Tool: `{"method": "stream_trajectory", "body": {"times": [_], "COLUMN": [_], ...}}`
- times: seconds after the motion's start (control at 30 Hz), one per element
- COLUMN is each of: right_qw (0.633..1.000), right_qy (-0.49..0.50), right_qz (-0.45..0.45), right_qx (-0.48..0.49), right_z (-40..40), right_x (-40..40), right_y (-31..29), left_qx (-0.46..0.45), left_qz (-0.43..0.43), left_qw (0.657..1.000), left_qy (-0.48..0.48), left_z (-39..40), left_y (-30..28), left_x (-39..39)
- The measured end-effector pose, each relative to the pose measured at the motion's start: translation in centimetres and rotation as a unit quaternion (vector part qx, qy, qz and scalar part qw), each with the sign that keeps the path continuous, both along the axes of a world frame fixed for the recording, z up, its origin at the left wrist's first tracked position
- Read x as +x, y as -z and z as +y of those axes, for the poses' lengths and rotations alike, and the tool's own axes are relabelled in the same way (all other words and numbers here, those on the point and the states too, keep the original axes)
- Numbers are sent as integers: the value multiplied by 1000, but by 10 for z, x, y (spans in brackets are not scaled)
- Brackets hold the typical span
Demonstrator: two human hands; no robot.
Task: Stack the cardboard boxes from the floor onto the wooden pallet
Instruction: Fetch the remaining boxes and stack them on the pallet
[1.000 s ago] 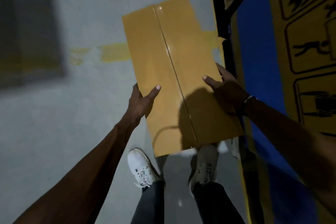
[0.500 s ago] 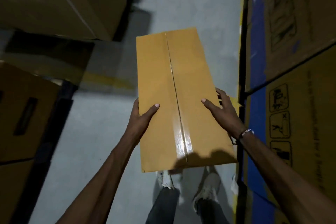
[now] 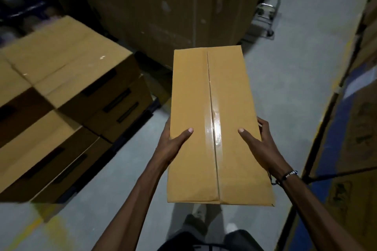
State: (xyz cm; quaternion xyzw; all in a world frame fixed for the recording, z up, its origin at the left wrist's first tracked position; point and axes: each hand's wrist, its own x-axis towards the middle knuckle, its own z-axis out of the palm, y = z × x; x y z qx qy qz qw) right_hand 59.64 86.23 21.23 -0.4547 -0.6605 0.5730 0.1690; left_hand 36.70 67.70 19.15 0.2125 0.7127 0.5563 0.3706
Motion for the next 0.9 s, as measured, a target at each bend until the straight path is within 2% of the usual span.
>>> {"method": "stream_trajectory", "body": {"times": [0.2, 0.33, 0.67, 0.9], "right_qw": [990, 971, 886, 833], "right_qy": [-133, -233, -461, -552], "right_qz": [40, 45, 37, 25], "right_qx": [-16, -18, -25, -12], "right_z": [-39, -72, -186, -296], "right_x": [-47, -71, -117, -160], "right_y": [-25, -30, -36, -36], "left_qx": [21, 17, 24, 30], "left_qz": [13, 15, 12, 28], "left_qw": [991, 971, 887, 830], "left_qy": [-134, -238, -461, -556], "left_z": [-97, -158, -297, -399], "left_y": [-34, -47, -51, -57], "left_x": [9, 37, 124, 151]}}
